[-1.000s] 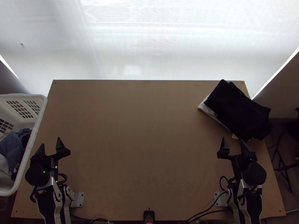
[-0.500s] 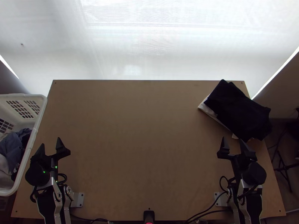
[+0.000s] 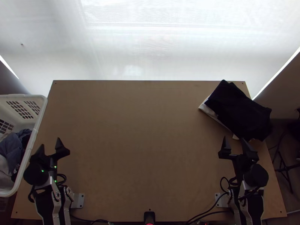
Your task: Fold the t-shirt
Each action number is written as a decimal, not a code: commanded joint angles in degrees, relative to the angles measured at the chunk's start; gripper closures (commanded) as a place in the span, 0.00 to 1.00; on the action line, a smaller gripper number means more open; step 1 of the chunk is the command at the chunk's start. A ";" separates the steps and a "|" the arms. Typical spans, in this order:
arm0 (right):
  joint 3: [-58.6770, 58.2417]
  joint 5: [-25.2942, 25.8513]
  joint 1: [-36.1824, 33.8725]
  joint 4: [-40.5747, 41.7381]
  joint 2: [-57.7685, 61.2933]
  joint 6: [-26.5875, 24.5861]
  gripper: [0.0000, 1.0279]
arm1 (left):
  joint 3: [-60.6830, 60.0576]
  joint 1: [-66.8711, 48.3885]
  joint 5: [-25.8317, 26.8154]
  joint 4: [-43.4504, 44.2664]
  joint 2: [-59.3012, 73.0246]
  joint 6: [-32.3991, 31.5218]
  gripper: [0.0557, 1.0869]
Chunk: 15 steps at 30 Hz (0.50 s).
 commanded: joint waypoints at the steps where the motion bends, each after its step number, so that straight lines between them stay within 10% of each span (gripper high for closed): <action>1: 4.88 0.15 -0.74 4.88 0.87 -0.23 0.04 | 16.79 1.94 -0.04 -3.44 16.99 1.22 0.04; 13: 44.69 -0.20 -1.62 -22.46 47.01 3.64 0.04 | 71.20 32.61 -0.04 -22.07 71.04 2.45 0.04; 15: 50.14 -0.82 -2.32 -30.63 48.86 -2.87 0.04 | 76.47 36.66 -0.13 -22.86 77.72 2.63 0.04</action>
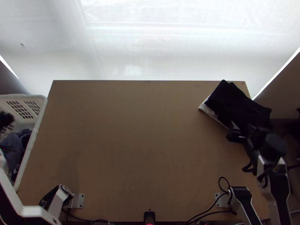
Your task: Fold the t-shirt
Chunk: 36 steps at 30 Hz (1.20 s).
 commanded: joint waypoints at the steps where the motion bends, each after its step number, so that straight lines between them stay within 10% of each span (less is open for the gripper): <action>1: 20.22 -1.15 -1.40 -18.73 16.33 -6.94 0.04 | 24.31 15.46 -0.07 -5.51 27.79 1.19 0.04; 11: 28.66 -3.08 4.40 -26.81 21.25 -7.12 0.04 | 26.15 20.91 -7.71 -1.46 47.66 14.11 0.05; 36: 38.85 -7.92 1.94 -35.60 34.26 -8.88 0.04 | 55.33 21.70 -7.89 -1.99 87.91 18.59 0.05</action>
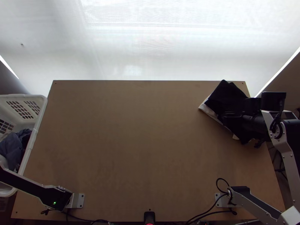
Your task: Fold the t-shirt
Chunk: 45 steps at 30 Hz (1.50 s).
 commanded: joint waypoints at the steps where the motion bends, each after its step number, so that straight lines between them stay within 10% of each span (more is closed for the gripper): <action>1: 1.26 -0.62 -0.90 -0.48 1.80 0.02 0.04 | 5.61 -0.39 -0.59 -0.88 7.09 0.88 0.05; 8: 1.96 -0.88 -1.17 -0.48 2.07 0.02 0.04 | 9.31 -0.48 -3.23 -1.67 11.04 1.50 0.07; 10: 1.88 -0.97 -1.34 -0.57 2.07 0.02 0.04 | 9.66 -0.39 -3.58 -1.75 11.57 2.29 0.38; 12: 2.05 -1.14 -1.43 -0.57 2.07 0.02 0.04 | 10.36 -0.39 -4.11 -1.58 12.27 4.05 0.94; 13: 2.23 -1.49 -1.43 -0.57 2.07 0.02 0.04 | 10.80 -0.39 -4.19 -1.75 12.80 4.84 0.96; 19: 3.37 -2.20 -1.52 -0.57 2.33 0.02 0.04 | 11.24 0.48 -3.84 -3.86 10.78 4.40 0.96; 33: -1.55 -3.16 -1.43 0.84 1.36 -0.07 0.04 | 15.72 4.88 30.70 -14.94 -35.45 -18.80 0.97; 45: -4.28 -3.16 -1.61 3.74 -1.36 -0.59 0.04 | 16.16 10.86 41.42 -11.77 -46.00 -32.78 0.97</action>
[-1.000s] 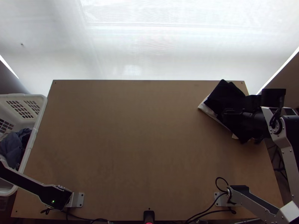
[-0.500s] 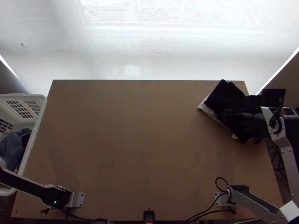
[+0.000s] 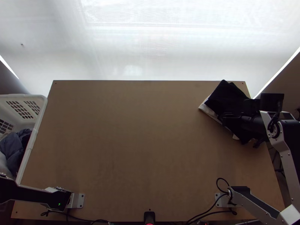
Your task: Fold the t-shirt
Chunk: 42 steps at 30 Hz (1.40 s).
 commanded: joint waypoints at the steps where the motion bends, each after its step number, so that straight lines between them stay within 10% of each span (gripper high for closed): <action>1: -2.05 -0.11 -0.05 2.10 -1.89 -0.18 0.04 | 0.64 2.97 7.24 0.29 -6.99 -7.49 0.97; 15: -7.15 -0.37 -0.41 4.48 -6.46 0.26 0.04 | -10.96 -19.97 14.10 -4.02 -24.13 -9.51 0.97; 26: -9.08 -0.37 -3.31 5.18 -10.50 -0.18 0.04 | -27.13 -79.12 -22.55 0.73 -25.53 -3.54 0.97; 42: -8.29 -0.37 -5.50 9.13 -6.11 -2.64 0.04 | -45.24 -127.90 -35.12 8.81 -25.18 -3.10 0.97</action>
